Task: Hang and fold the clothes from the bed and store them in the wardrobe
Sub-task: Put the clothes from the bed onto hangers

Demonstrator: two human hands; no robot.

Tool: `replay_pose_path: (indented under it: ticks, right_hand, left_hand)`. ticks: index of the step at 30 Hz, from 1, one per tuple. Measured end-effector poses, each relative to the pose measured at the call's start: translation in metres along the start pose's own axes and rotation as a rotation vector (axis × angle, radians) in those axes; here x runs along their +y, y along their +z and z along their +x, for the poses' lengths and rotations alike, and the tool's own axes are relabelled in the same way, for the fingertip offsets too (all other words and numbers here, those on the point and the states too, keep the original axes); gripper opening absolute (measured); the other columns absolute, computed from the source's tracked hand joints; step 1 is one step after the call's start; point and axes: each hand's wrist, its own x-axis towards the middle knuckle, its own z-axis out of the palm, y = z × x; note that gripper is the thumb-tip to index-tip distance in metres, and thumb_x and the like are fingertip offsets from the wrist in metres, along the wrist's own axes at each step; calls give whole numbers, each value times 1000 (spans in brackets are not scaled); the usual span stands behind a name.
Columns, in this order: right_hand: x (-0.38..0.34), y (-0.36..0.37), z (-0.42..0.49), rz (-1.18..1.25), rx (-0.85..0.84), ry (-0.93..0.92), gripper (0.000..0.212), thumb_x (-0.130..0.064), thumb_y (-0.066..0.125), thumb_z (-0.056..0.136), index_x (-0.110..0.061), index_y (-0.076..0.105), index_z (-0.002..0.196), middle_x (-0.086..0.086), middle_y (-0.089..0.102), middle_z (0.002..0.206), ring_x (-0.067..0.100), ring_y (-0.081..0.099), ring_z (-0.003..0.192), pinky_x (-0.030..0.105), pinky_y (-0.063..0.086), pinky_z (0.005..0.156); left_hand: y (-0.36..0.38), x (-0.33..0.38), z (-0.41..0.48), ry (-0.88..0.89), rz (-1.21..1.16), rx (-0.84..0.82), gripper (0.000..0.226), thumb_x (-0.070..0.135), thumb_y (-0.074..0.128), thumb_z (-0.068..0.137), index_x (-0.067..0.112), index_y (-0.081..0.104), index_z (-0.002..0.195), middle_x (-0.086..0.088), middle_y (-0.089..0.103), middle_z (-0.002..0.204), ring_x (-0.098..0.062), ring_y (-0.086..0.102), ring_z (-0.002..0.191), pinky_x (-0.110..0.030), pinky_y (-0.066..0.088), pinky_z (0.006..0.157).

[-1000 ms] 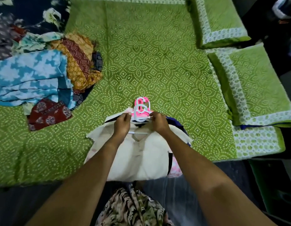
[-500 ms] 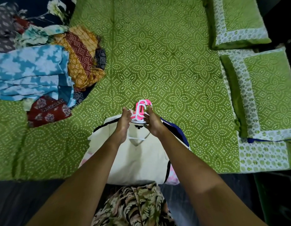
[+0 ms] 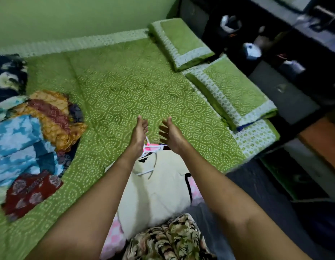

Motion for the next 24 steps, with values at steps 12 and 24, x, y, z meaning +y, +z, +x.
replay_pose_path:
  ticks: [12,24]
  right_hand:
    - [-65,-176,-255,275,565,-556,55,-47,26,100,-12,40,140,7,51,134,21,53,112,38,38,92]
    - [23,-392,-578,467,1366,-877,55,-46,27,100,-11,37,142,13,45,142,30,43,130,46,36,102]
  left_hand:
    - [232,21,-171,160,101,-751,56,41,16,101,6,38,139,-11,41,144,-25,37,134,-32,26,107]
    - [463,-101,-463,83,263,-1565,53,39,22,101,4,47,132,-13,52,132,-15,48,106,-17,36,69]
